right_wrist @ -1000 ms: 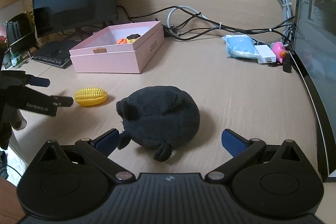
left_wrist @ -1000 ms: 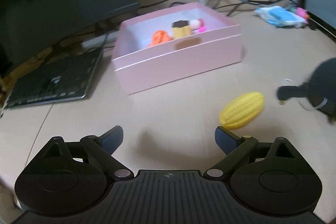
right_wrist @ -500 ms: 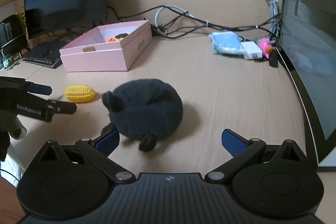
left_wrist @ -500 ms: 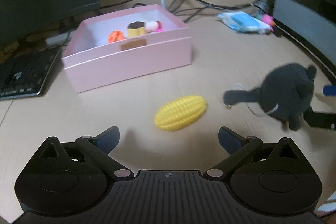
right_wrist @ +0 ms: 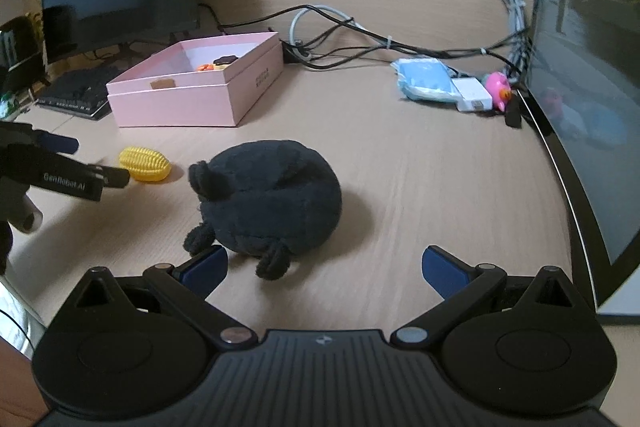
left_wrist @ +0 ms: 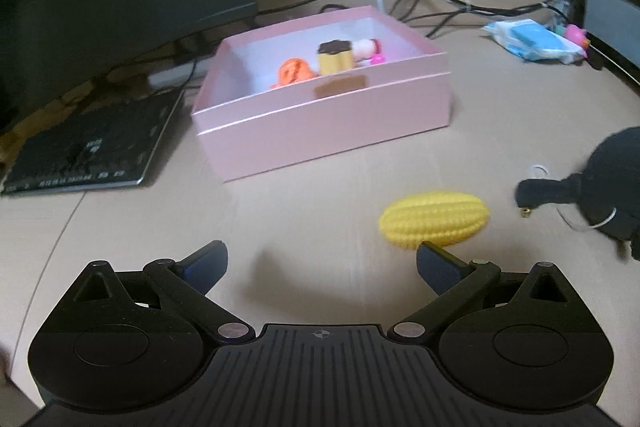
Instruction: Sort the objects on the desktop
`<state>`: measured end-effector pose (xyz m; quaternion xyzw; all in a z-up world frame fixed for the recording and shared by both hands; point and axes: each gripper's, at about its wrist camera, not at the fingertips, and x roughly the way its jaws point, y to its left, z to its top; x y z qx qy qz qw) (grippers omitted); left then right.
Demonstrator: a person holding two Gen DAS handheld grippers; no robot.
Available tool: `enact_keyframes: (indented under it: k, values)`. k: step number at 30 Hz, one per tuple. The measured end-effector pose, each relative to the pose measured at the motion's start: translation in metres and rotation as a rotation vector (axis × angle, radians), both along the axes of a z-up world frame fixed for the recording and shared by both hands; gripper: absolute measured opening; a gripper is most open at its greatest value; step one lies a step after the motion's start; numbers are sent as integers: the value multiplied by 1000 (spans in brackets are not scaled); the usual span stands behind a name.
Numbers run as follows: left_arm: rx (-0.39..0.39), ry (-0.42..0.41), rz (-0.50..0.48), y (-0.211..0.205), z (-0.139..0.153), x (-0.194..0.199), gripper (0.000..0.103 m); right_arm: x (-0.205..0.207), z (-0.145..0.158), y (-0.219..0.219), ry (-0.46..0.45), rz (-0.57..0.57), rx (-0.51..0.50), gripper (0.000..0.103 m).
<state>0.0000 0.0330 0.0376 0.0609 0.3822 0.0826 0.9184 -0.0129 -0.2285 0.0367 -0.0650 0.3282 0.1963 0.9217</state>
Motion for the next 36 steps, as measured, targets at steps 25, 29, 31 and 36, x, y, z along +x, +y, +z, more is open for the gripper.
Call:
enact_keyframes:
  k: [25,29,31,36]
  values:
    - [-179,-46,-187,-43,7,-15,103,25,5,18,11,38,22,87]
    - [-119,-16,-148,-44,5,5,103,21,-2,10,32,1,8,88]
    - [-110,-18,-154,-46,3,13,103,18,-2,10,26,-2,6,88]
    - [-118,-30,-150,-48,2,23,103,13,-1,14,5,2,-23,89]
